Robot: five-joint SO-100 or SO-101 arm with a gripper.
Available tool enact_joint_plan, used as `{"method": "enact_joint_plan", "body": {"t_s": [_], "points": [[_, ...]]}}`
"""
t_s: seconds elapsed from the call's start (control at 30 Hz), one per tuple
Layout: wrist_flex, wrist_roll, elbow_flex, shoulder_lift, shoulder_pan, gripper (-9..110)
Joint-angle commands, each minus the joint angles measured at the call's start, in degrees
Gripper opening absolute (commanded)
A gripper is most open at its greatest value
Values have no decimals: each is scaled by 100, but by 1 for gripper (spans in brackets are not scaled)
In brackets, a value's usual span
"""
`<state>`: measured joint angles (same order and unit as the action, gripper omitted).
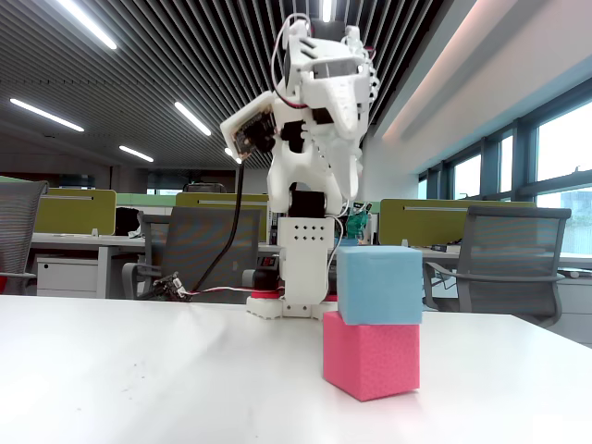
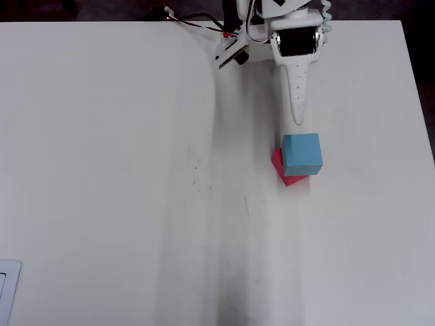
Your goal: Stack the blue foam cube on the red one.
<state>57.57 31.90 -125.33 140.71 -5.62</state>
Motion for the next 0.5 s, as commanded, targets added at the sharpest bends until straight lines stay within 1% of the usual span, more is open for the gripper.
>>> {"method": "enact_joint_plan", "body": {"t_s": [0.0,0.2,0.23,0.47], "points": [[-369,-44,-387,589,97,28],[-1002,-114,-1564,1696,88,29],[-1178,-123,-1951,2092,79,29],[-1283,-237,-2988,3489,123,27]]}}
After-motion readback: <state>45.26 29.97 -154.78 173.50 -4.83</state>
